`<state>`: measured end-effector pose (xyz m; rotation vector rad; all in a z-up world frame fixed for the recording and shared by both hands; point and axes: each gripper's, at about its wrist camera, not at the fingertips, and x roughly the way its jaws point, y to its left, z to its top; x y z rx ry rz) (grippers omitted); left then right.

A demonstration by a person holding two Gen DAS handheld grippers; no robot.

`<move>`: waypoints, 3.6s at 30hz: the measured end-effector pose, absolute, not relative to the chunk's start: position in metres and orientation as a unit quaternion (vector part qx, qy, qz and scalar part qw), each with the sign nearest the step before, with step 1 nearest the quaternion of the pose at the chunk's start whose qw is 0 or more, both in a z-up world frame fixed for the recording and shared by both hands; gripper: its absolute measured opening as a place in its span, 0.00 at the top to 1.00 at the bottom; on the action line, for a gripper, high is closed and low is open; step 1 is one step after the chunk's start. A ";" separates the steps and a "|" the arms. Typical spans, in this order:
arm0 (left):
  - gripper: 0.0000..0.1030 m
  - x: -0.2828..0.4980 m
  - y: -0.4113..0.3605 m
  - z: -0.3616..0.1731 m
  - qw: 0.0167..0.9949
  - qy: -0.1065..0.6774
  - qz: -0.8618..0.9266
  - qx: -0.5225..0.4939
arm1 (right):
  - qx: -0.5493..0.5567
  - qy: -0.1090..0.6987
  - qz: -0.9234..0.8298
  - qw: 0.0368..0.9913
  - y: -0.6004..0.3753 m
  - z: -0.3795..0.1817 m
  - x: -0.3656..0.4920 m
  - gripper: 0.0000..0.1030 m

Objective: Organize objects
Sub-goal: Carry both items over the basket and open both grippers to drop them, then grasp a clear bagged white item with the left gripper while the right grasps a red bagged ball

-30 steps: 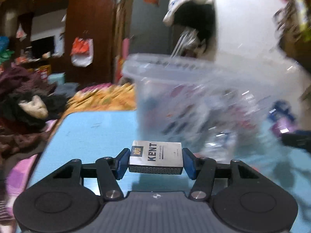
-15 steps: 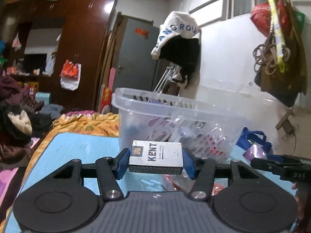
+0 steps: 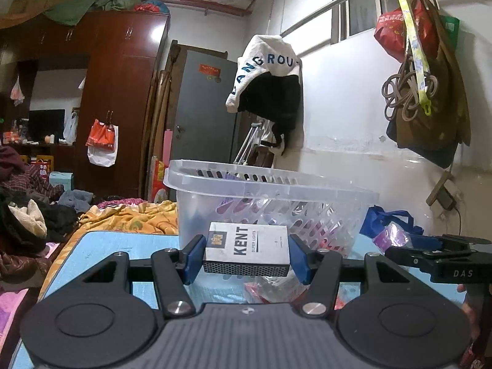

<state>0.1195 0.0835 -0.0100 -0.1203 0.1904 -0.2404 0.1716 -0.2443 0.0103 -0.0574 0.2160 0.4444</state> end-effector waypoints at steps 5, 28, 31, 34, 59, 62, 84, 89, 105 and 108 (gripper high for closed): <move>0.41 0.115 0.084 -0.011 0.988 0.083 -0.120 -0.057 | -0.031 0.097 0.221 0.970 -0.244 0.009 0.168 0.24; 0.29 0.240 0.061 0.096 0.979 0.142 -0.118 -0.085 | -0.066 0.050 0.249 0.965 -0.206 0.113 0.255 0.24; 0.25 0.264 0.060 0.083 0.976 0.173 -0.097 -0.087 | -0.101 0.075 0.214 0.969 -0.191 0.103 0.278 0.09; 0.25 0.246 0.063 0.080 0.976 0.161 -0.115 -0.087 | -0.085 0.058 0.223 0.969 -0.196 0.098 0.270 0.00; 0.29 0.083 0.054 -0.046 0.967 0.214 -0.138 -0.013 | -0.086 0.237 0.361 0.898 -0.175 0.009 0.205 0.18; 0.42 0.079 0.053 -0.053 0.968 0.215 -0.128 -0.002 | -0.107 0.258 0.369 0.887 -0.167 0.004 0.204 0.28; 0.52 0.065 0.048 -0.044 0.980 0.129 -0.149 0.006 | 0.001 0.158 0.340 0.927 -0.214 0.007 0.188 0.51; 0.52 0.064 0.045 -0.044 0.980 0.121 -0.154 0.011 | 0.001 0.146 0.333 0.931 -0.210 0.006 0.187 0.51; 0.52 0.063 0.044 -0.045 0.980 0.123 -0.157 0.014 | 0.001 0.127 0.328 0.936 -0.214 0.005 0.180 0.51; 0.52 0.063 0.043 -0.044 0.980 0.121 -0.158 0.013 | 0.000 0.118 0.323 0.939 -0.215 0.006 0.178 0.51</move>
